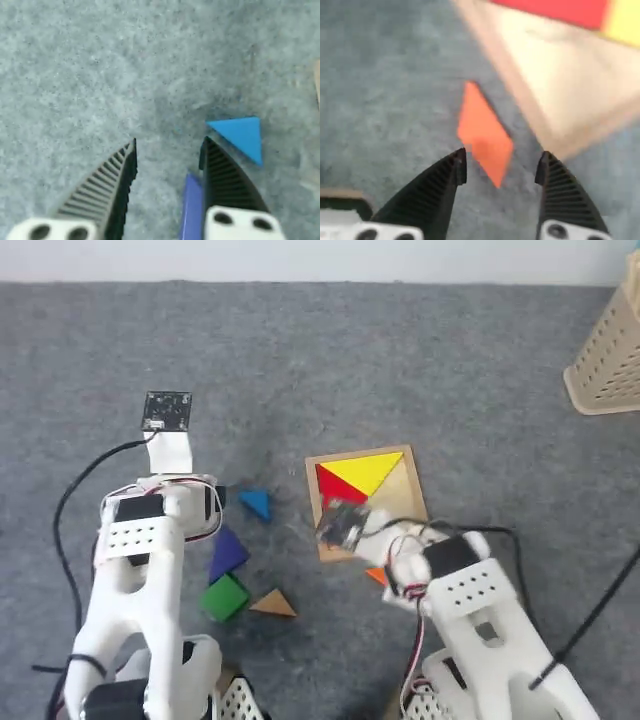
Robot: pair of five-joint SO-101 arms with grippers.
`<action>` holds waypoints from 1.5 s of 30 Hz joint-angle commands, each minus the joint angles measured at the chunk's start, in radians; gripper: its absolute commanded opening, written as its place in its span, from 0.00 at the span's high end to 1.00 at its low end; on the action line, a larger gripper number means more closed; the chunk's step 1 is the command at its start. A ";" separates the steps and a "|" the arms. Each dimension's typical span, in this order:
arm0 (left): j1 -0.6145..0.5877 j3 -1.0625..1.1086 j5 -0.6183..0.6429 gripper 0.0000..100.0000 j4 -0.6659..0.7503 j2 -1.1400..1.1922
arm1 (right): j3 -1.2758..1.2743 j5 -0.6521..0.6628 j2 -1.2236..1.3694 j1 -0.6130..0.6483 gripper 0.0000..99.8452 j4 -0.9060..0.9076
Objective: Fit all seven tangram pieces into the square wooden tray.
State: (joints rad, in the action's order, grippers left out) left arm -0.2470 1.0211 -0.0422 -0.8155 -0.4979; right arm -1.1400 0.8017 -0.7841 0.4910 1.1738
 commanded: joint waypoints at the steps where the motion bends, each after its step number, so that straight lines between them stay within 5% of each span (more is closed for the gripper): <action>1: 0.003 -0.004 -0.015 0.80 0.014 -0.031 | -0.014 0.081 -0.041 0.102 0.76 0.019; 19: 0.003 -0.004 -0.015 0.80 0.014 -0.031 | -0.092 0.614 -0.041 0.012 0.76 0.012; 45: 0.005 0.005 -0.015 0.80 0.017 -0.031 | -0.064 0.549 -0.004 0.010 0.76 -0.085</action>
State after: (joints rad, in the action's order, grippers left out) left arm -0.2470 1.0288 -0.0422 -0.8155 -0.4979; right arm -1.2720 1.4078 -0.7917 0.5140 1.1047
